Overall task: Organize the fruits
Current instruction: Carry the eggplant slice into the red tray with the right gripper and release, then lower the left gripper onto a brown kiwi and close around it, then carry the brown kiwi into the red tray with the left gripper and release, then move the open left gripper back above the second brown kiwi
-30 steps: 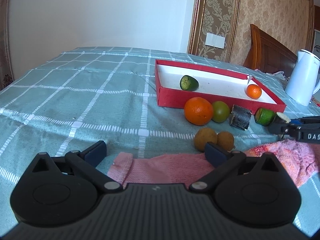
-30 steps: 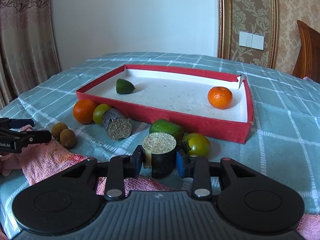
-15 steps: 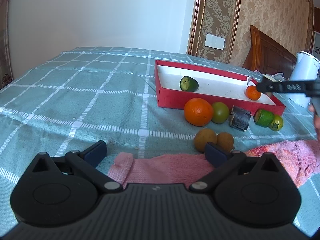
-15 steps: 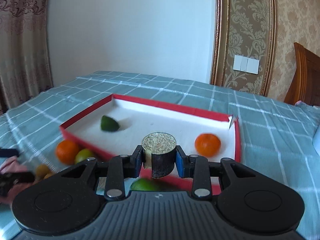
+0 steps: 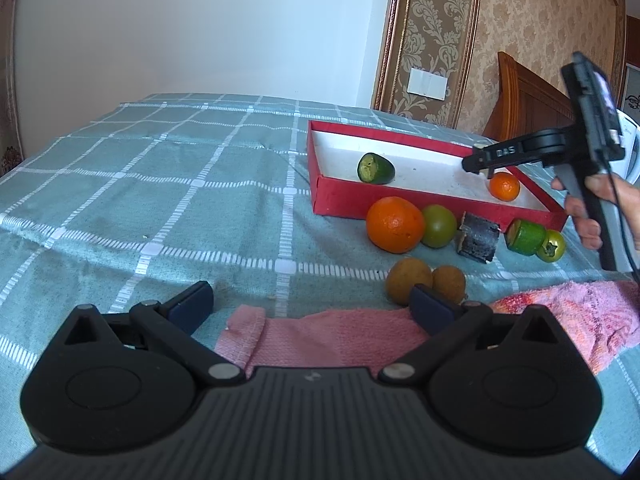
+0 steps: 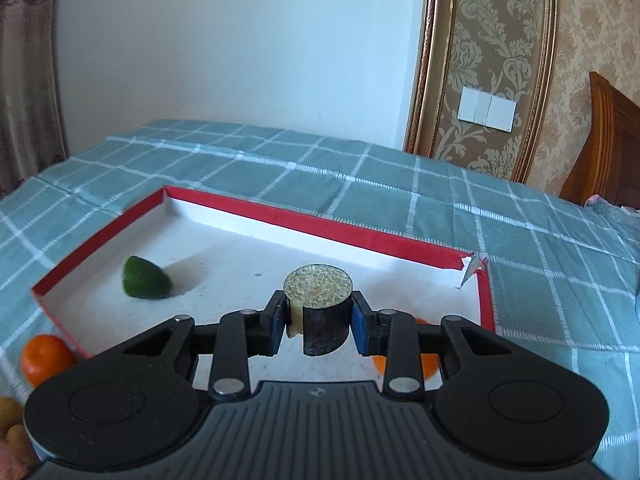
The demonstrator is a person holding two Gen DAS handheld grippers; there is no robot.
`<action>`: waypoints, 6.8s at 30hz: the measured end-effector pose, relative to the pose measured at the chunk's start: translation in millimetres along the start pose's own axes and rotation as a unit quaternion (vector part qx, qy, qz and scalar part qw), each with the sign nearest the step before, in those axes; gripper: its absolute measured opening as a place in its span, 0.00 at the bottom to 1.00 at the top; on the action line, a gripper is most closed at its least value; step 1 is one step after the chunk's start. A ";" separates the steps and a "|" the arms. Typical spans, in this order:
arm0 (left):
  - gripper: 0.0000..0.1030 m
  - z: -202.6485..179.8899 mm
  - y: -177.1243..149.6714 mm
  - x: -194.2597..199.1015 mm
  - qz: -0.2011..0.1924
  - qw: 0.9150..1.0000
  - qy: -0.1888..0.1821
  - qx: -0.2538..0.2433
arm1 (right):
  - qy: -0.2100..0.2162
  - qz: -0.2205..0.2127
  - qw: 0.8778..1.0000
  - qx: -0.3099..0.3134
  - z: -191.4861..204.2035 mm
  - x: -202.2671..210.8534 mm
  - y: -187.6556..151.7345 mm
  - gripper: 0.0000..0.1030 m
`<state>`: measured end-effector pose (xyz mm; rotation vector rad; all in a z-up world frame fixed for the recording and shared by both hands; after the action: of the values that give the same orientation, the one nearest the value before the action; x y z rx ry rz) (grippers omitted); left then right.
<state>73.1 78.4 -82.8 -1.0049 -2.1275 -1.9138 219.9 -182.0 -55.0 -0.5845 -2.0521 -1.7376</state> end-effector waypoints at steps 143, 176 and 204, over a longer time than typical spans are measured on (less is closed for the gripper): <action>0.27 -37.0 101.3 -128.6 0.058 0.995 0.038 -0.065 | 0.020 0.032 0.999 -0.035 -16.0 86.2 -111.8 0.97; 0.96 -61.3 70.6 -47.6 -0.032 0.994 0.038 -0.094 | 0.022 0.033 0.999 -0.035 -14.3 84.7 -111.4 1.00; 1.00 -44.9 5.0 -41.4 0.055 0.997 0.001 -0.060 | 0.039 0.028 0.997 -0.058 -15.3 84.6 -109.7 1.00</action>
<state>92.6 20.8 -90.0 -1.1176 -1.9316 -2.0093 89.6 -207.6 -97.3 -0.5937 -1.8737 -1.8265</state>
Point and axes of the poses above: each gripper's, at about its wrist camera, not at the fingertips, and x roughly against the way its jaws point, z to its left, y to its top, the point moved 9 cm from there along -x, roughly the way its jaws point, and after that the axes turned 9 degrees about -y, right-handed, at the moved point
